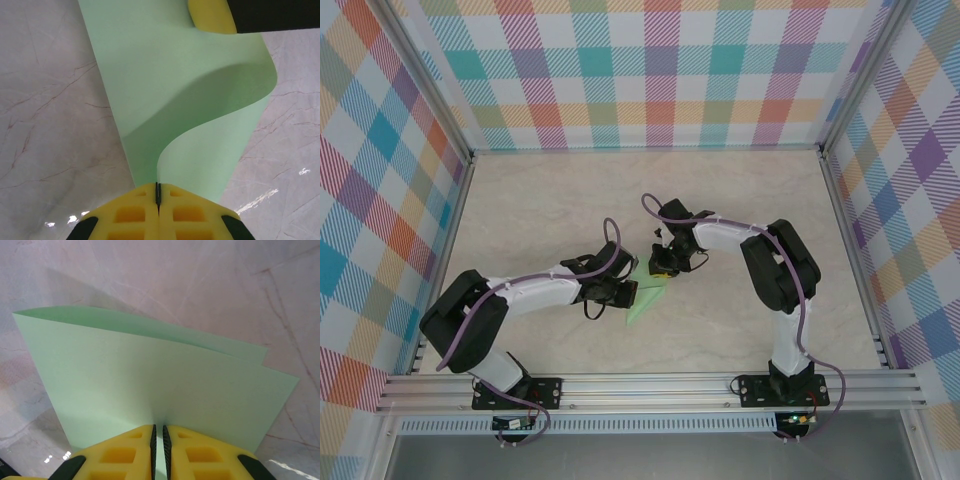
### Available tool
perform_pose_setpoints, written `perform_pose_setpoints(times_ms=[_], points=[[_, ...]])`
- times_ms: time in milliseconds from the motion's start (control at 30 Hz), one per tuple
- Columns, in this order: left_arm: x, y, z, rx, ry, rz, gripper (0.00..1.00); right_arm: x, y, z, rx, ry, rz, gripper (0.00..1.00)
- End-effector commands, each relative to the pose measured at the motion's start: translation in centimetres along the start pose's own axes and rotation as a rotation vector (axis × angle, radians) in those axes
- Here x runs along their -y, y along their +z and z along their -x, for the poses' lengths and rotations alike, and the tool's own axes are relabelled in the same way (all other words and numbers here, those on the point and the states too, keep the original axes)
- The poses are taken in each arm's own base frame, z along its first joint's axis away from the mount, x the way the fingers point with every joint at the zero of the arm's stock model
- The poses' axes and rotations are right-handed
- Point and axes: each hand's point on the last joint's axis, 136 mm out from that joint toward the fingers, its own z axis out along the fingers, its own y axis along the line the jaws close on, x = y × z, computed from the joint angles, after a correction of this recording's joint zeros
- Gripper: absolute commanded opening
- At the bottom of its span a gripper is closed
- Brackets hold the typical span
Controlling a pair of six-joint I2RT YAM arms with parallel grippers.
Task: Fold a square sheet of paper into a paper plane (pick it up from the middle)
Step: Third fold the triangle at the center of the table.
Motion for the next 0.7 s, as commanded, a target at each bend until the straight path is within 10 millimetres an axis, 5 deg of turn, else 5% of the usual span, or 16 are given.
perform_pose_setpoints(times_ms=[0,333,667], points=[[-0.4,0.1,0.4,-0.009,-0.009,0.01,0.0,1.3,0.0,-1.0,-0.035,0.014,-0.068,0.16],[0.6,0.3,1.2,0.015,-0.004,-0.046,0.0,1.6,0.4,-1.2,-0.044,0.026,-0.076,0.16],[-0.9,1.1,0.8,0.002,-0.033,0.023,0.0,1.7,0.6,-1.2,-0.045,0.03,-0.08,0.16]])
